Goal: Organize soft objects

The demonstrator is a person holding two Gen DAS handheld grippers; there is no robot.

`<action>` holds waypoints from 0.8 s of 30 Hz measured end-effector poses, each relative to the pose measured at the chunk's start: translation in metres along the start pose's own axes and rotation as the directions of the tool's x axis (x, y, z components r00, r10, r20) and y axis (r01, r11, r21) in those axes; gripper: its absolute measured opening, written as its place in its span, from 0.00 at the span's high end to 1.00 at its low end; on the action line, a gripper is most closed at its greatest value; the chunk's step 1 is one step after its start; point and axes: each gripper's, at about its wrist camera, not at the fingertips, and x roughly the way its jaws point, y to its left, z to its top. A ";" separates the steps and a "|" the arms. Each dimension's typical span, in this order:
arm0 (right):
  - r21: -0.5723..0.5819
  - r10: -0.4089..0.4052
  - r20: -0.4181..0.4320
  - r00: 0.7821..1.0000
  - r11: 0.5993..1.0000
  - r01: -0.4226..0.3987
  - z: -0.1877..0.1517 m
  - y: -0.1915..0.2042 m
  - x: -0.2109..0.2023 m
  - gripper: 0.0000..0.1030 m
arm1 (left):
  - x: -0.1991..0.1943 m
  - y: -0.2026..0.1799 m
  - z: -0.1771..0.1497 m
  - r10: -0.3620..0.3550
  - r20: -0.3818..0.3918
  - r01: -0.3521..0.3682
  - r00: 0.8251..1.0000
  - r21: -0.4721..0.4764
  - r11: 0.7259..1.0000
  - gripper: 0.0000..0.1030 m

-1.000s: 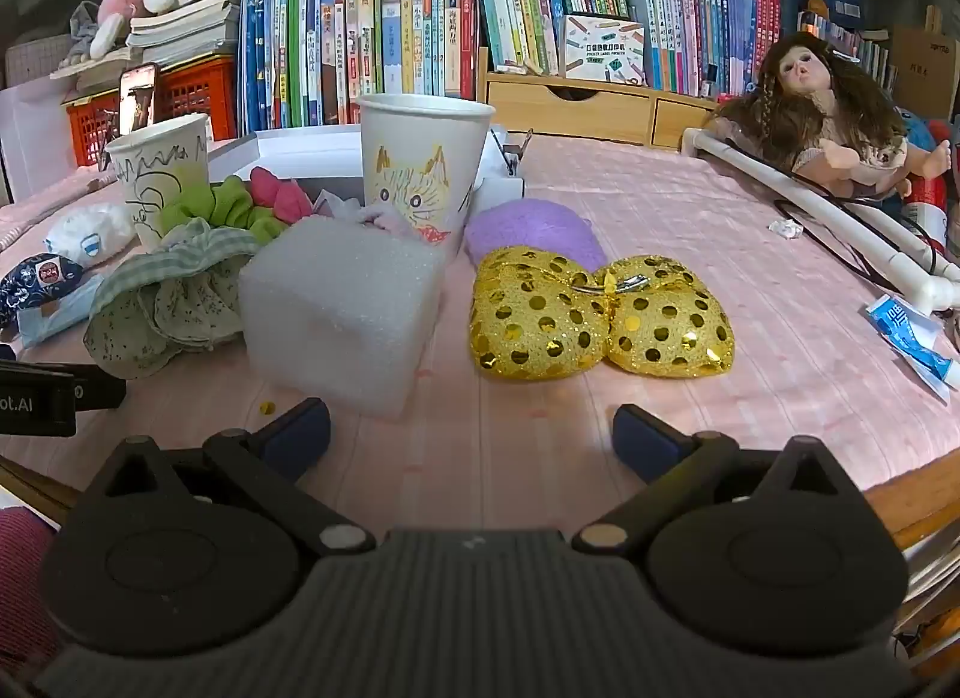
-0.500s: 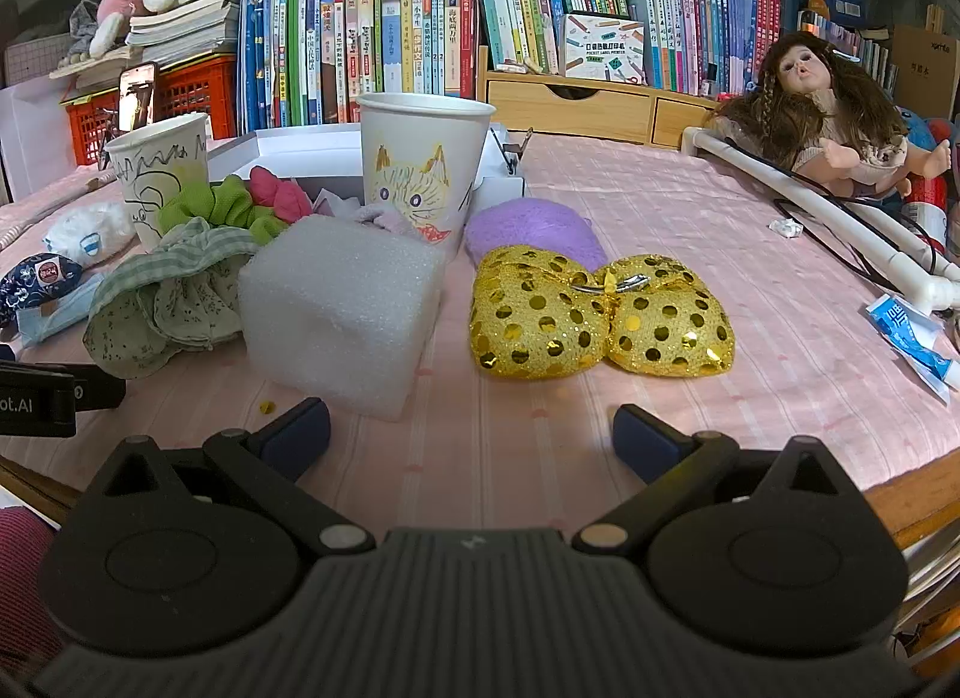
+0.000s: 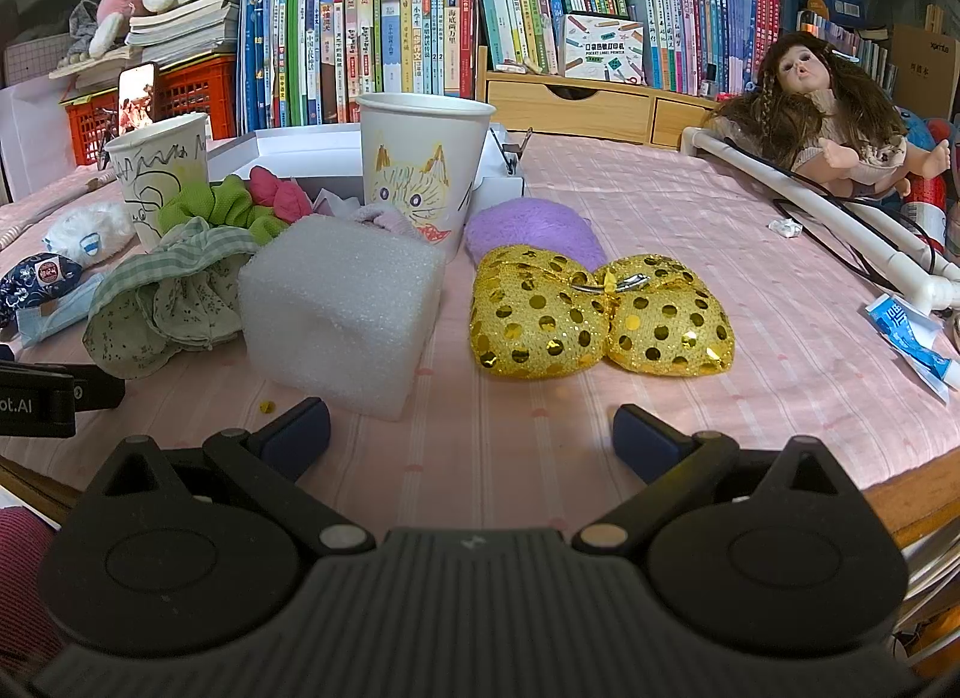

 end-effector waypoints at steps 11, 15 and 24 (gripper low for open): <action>0.000 0.000 0.000 1.000 1.000 0.000 -0.001 0.000 0.000 0.00 | 0.000 0.000 0.000 0.000 0.000 0.000 1.000 0.000 1.000 0.00; -0.001 0.000 0.001 1.000 1.000 0.000 -0.001 0.000 -0.001 0.00 | 0.000 0.000 0.000 0.000 0.000 0.000 1.000 0.000 1.000 0.00; 0.000 -0.001 0.003 1.000 1.000 0.001 0.002 0.002 -0.006 0.00 | 0.000 0.000 0.000 0.001 0.000 -0.001 1.000 0.001 1.000 0.00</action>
